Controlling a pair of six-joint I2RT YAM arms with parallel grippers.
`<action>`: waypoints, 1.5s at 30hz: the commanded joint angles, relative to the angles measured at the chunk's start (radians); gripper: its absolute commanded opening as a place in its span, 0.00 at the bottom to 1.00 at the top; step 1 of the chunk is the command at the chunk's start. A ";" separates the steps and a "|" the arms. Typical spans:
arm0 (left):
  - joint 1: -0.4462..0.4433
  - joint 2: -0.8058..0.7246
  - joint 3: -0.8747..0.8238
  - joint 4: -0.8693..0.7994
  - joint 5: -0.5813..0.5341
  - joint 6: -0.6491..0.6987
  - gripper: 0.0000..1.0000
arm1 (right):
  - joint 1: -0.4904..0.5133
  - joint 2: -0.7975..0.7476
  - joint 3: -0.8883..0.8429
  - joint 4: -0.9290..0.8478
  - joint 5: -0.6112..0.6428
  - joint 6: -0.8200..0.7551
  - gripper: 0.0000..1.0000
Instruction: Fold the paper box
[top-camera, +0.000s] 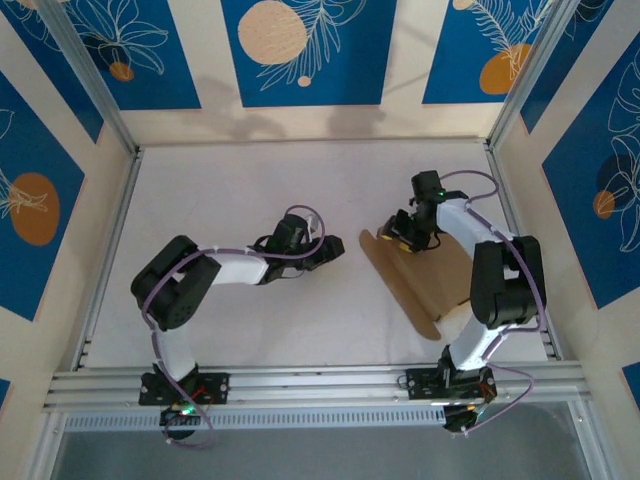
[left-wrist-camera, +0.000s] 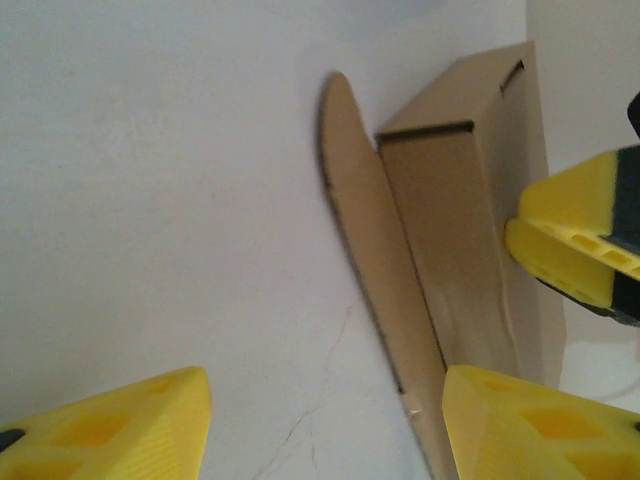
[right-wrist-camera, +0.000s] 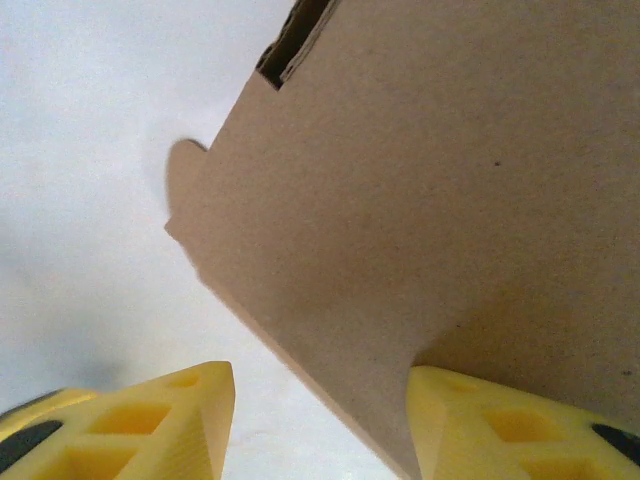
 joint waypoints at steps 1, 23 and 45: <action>-0.003 -0.054 0.037 -0.076 -0.031 0.051 0.64 | 0.076 0.058 -0.023 0.117 -0.235 0.182 0.52; -0.005 0.144 0.291 -0.183 0.135 0.061 0.68 | -0.101 0.205 0.265 -0.219 0.150 -0.303 0.83; 0.098 0.183 0.164 -0.195 0.260 0.121 0.47 | -0.097 -0.032 -0.060 -0.030 -0.218 -0.120 0.85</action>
